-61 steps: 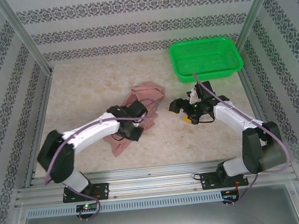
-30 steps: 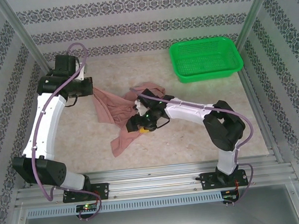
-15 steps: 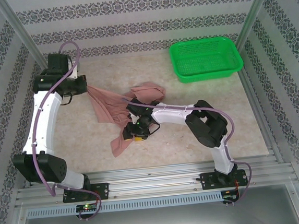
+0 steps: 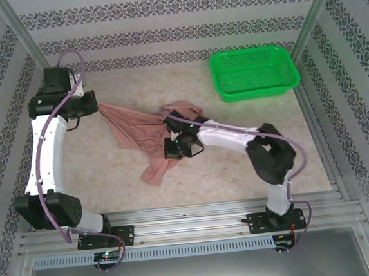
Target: Fold and stack the t-shirts
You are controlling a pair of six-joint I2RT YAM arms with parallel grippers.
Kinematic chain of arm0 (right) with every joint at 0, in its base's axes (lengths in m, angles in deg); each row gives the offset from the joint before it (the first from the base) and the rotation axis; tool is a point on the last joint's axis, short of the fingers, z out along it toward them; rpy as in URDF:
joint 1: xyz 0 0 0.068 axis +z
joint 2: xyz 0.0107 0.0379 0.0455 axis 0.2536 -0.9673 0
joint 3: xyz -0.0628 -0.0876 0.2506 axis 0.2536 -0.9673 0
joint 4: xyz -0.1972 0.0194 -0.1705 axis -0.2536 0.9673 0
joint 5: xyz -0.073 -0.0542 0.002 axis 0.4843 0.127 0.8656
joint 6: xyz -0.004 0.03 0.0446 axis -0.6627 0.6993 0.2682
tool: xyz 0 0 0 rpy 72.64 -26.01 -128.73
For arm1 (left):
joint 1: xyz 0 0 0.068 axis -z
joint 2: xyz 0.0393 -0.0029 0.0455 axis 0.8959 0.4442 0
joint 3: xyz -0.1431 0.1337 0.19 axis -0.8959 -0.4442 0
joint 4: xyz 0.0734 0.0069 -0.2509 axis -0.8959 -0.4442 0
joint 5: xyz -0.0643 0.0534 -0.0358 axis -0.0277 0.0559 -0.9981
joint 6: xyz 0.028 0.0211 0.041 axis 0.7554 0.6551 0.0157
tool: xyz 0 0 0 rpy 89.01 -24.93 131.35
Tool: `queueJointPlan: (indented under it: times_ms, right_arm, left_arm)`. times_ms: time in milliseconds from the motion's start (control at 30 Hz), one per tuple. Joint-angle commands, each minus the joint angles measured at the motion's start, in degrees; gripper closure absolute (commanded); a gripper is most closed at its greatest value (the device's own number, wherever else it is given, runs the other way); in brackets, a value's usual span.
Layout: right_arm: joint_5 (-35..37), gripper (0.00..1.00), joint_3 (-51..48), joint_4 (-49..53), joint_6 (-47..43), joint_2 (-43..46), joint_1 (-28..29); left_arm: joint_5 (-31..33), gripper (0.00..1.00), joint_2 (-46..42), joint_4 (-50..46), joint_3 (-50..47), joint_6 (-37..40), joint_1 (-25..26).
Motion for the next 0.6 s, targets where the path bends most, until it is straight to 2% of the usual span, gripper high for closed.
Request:
queueJointPlan:
  times_ms: [0,300,467,567]
  right_arm:
    - [2.61,1.0,-1.6,6.15,-3.61,7.96,-2.24]
    - [0.06,1.0,-6.32,15.26,-7.18,20.71,-13.16]
    - [-3.87,1.0,-6.64,18.04,-9.48,24.94,-19.13]
    - [-5.96,1.0,-5.42,20.38,-10.71,26.56,-20.79]
  left_arm:
    - [-0.82,1.0,-2.22,2.48,4.98,0.67,-0.44]
    - [-0.09,1.0,0.98,0.3,20.57,-0.99,-0.44]
    - [-3.99,1.0,3.94,-2.19,32.36,-3.22,-0.44]
    - [-6.14,1.0,3.6,-2.52,35.18,-4.84,-0.44]
